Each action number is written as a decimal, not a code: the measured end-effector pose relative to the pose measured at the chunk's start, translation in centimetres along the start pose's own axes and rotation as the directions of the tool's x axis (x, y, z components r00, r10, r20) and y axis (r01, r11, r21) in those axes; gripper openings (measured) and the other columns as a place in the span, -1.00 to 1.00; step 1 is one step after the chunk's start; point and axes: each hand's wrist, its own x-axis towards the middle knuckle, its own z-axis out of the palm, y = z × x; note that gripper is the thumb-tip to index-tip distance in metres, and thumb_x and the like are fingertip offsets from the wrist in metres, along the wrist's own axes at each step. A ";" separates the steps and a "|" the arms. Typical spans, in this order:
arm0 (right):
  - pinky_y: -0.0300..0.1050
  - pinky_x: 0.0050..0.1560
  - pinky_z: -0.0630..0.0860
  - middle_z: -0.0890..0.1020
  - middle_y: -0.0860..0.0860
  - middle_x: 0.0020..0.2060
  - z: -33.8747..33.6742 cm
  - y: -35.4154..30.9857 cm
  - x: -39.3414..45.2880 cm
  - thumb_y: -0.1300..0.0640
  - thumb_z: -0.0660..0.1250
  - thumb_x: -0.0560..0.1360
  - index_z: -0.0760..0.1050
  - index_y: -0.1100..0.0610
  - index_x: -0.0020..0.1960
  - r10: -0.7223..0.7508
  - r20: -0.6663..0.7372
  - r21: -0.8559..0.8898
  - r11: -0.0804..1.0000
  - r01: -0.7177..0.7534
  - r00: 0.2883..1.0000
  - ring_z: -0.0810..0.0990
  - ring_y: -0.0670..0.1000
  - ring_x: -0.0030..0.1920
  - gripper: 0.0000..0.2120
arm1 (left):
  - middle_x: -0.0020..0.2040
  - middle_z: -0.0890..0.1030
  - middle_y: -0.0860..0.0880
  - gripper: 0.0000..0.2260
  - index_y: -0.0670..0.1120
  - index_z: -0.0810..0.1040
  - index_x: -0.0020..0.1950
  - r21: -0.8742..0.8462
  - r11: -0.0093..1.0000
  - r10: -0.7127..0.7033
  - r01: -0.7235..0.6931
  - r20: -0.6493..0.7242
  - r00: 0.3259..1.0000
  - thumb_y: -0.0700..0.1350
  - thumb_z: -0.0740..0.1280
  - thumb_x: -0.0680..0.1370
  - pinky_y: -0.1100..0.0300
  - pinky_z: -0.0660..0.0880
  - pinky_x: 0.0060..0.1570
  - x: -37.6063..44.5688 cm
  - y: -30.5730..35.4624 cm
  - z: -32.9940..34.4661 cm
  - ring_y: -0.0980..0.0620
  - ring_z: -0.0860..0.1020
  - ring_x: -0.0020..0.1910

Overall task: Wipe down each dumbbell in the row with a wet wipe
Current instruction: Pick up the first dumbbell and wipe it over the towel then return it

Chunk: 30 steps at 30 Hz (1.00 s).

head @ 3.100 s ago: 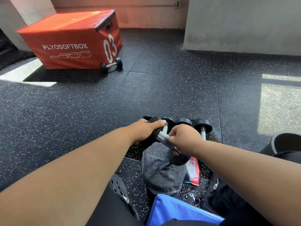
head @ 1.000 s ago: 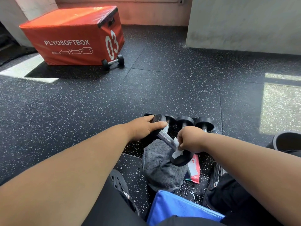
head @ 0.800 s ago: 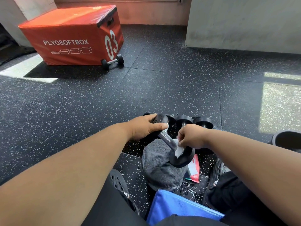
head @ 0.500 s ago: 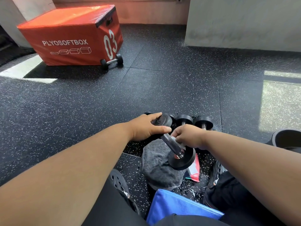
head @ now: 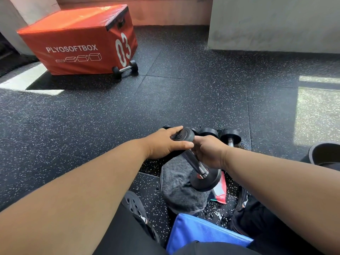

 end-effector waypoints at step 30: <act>-0.07 -0.16 0.58 0.69 0.15 -0.20 -3.2 1.2 0.6 0.53 0.20 0.47 0.69 0.18 -0.02 0.281 0.011 -0.764 0.621 -0.174 0.960 0.64 0.02 -0.27 -0.61 | 0.51 0.44 0.15 -0.11 0.31 0.22 0.69 -0.052 0.993 0.119 -0.109 0.247 0.962 -0.13 0.60 0.51 0.36 0.40 0.32 -0.9 0.0 -2.0 0.35 0.49 0.30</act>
